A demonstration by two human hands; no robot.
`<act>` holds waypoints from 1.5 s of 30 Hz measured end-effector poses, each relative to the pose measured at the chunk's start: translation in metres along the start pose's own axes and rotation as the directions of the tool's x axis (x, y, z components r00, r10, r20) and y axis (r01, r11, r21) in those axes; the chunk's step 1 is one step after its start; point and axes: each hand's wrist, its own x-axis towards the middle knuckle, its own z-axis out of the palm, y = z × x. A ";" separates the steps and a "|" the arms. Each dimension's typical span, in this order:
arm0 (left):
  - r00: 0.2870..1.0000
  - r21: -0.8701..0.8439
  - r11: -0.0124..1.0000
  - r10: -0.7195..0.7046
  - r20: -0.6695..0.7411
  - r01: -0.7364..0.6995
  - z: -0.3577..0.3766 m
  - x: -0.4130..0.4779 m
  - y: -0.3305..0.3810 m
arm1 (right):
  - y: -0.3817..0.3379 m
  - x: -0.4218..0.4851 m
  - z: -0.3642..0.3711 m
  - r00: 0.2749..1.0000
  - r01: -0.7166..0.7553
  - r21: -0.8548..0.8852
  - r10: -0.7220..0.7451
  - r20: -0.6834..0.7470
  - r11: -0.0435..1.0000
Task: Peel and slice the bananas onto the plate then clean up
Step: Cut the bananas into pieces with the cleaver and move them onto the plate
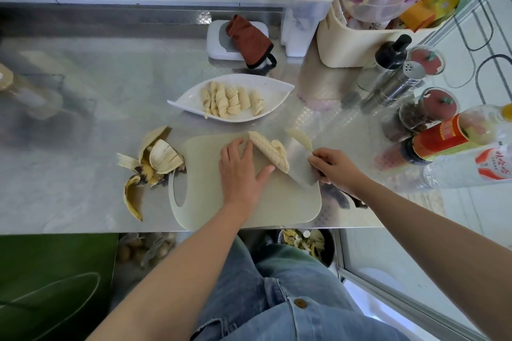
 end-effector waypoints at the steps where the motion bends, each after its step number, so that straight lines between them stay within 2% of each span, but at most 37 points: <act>1: 1.000 -0.001 1.000 0.016 -0.004 -0.016 -0.001 0.001 0.001 | 0.000 -0.001 -0.001 1.000 -0.003 0.012 0.003 -0.004 1.000; 7: 0.999 0.045 0.999 0.003 0.046 -0.005 -0.002 0.001 -0.001 | 0.006 -0.004 -0.005 0.999 -0.021 -0.048 0.019 -0.045 0.999; 14: 0.997 -0.051 0.997 0.052 -0.058 -0.055 -0.011 0.010 -0.005 | 0.003 -0.007 -0.018 0.985 -0.059 0.185 0.087 -0.151 0.981; 18: 0.994 -0.122 0.990 0.057 -0.096 -0.069 -0.020 0.022 -0.001 | -0.013 -0.001 -0.021 0.976 -0.026 0.168 0.061 -0.208 0.985; 26: 0.928 -0.116 0.929 0.331 -0.169 -0.352 -0.038 0.066 0.001 | -0.042 0.042 -0.019 0.949 0.022 0.105 0.012 -0.315 0.994; 30: 0.900 -0.133 0.893 0.411 -0.146 -0.430 -0.042 0.091 0.002 | -0.056 0.061 -0.016 0.934 -0.003 0.052 0.021 -0.357 0.999; 34: 0.830 -0.078 0.827 0.551 -0.087 -0.557 -0.039 0.115 0.005 | -0.065 0.073 -0.013 0.933 -0.022 -0.026 0.011 -0.359 0.999; 41: 0.804 0.018 0.811 0.578 0.139 -0.585 -0.041 0.148 0.006 | -0.070 0.089 -0.019 0.958 0.007 -0.154 -0.051 -0.282 0.988; 45: 0.783 0.014 0.790 0.605 0.144 -0.613 -0.039 0.157 0.007 | -0.074 0.095 -0.022 0.958 0.010 -0.190 -0.063 -0.278 0.982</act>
